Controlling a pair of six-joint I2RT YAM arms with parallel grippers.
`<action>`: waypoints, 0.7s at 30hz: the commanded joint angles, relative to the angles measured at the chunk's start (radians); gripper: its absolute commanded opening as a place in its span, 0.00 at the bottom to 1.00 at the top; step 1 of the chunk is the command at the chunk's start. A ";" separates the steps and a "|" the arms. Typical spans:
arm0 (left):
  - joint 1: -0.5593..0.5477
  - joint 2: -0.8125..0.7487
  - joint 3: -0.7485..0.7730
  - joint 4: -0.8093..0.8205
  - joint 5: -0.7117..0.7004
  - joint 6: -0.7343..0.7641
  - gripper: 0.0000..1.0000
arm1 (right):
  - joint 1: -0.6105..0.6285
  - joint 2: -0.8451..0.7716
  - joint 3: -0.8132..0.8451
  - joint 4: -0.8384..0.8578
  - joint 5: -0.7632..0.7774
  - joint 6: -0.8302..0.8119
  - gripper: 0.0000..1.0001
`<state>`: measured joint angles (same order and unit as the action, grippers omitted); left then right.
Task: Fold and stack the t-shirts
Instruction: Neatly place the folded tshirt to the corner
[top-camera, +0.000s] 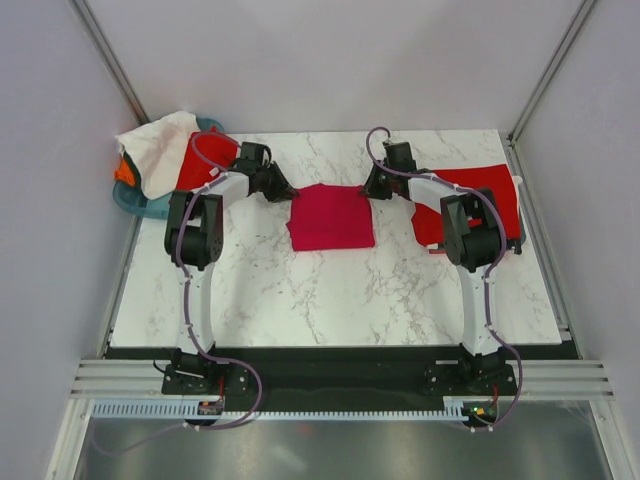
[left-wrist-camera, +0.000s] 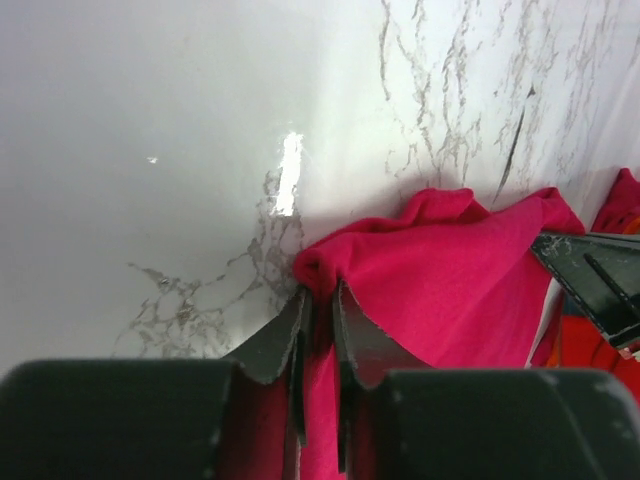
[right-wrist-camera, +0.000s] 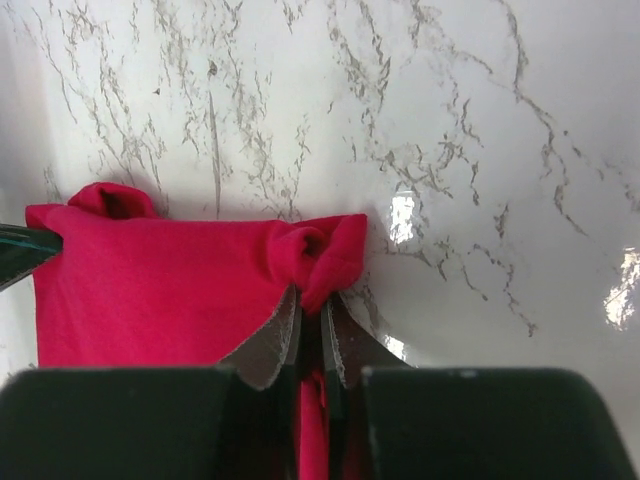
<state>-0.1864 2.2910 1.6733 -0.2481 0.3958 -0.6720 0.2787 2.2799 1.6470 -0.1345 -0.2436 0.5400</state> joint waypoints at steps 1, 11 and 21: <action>-0.025 0.025 0.026 0.013 -0.021 -0.009 0.10 | 0.007 0.023 0.027 -0.019 -0.033 0.015 0.03; -0.025 -0.140 -0.076 0.046 -0.041 0.029 0.02 | 0.005 -0.178 -0.047 -0.022 -0.016 -0.008 0.00; -0.059 -0.407 -0.221 0.109 0.011 -0.026 0.02 | 0.004 -0.495 -0.229 -0.028 -0.022 -0.017 0.00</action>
<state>-0.2203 1.9968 1.4723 -0.2035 0.3805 -0.6781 0.2852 1.9114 1.4616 -0.1791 -0.2588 0.5442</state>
